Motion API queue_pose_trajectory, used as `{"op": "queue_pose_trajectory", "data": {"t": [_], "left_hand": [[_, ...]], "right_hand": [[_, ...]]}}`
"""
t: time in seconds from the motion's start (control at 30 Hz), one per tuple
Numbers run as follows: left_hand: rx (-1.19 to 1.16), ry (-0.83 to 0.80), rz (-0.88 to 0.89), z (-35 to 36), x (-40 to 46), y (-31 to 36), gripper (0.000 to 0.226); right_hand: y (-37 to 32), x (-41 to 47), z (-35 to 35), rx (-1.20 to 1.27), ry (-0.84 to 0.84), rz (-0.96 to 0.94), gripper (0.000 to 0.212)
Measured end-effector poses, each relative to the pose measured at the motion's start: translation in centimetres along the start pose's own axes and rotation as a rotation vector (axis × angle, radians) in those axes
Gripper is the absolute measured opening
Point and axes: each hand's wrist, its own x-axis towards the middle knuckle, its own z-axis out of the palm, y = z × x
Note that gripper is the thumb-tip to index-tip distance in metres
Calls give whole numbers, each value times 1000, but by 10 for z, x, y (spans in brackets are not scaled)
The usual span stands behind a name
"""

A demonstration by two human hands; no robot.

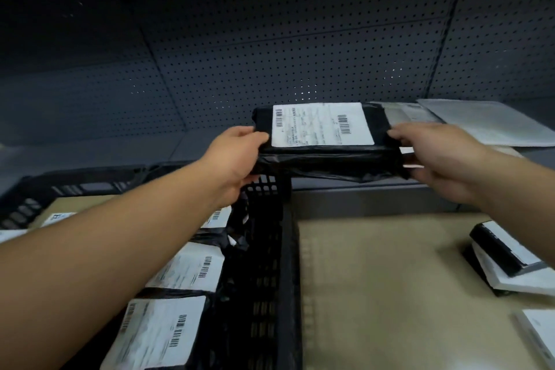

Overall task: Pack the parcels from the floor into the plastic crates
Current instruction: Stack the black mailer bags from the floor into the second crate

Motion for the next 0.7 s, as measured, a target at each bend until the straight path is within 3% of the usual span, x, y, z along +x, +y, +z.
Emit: {"op": "queue_pose_trajectory", "data": {"t": [0.33,0.53,0.7], "left_hand": [[-132,204,3,-108,7,-21,14],[-16,264,-73,-140,11,-55,17],[71,267,-114,-154,22,-73,16]], "right_hand": [[-4,-31,102,37,-232,-24,24],[22,-33,149,-22,-316,28,26],[38,-25,183,-89,-318,98,60]]}}
